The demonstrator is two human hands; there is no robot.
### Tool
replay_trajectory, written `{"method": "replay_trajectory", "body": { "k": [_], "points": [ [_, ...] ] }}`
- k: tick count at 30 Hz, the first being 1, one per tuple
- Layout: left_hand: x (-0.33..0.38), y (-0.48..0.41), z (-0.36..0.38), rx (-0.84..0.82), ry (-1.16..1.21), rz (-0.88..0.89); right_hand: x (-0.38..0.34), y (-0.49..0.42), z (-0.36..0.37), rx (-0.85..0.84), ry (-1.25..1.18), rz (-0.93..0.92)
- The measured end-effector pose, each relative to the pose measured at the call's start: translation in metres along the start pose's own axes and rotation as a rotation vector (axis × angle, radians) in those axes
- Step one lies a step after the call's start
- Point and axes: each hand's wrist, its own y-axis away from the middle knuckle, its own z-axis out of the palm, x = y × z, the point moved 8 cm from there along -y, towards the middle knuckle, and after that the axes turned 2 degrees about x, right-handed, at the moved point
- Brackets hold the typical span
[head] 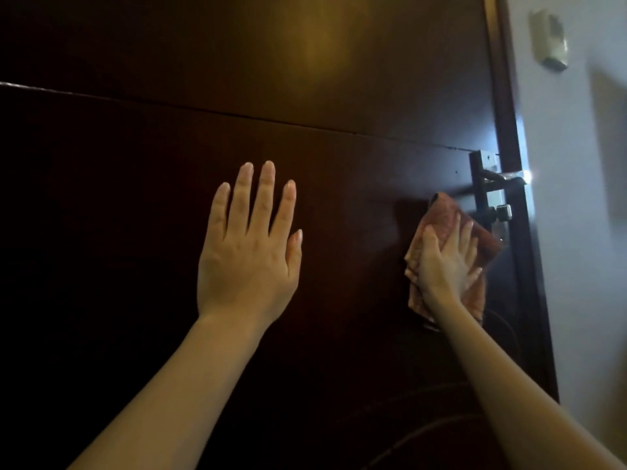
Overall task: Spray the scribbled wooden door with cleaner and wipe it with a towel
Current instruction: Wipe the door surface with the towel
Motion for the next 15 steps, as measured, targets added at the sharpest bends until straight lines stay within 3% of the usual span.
{"method": "replay_trajectory", "body": {
  "k": [4,9,13,15],
  "points": [
    [0.001,0.0,-0.001,0.01,0.006,0.006,-0.033,0.047,0.013,-0.013,0.025,-0.001],
    [0.001,-0.001,-0.002,0.011,-0.003,0.007,-0.095,0.123,0.034,-0.14,0.075,-0.449],
    [0.001,0.0,-0.003,0.015,-0.003,0.019,-0.085,0.09,0.021,-0.144,0.091,-0.634],
    [0.0,0.001,-0.002,0.014,-0.003,0.018,-0.061,0.061,0.012,-0.124,0.089,-0.568]
  ]
}}
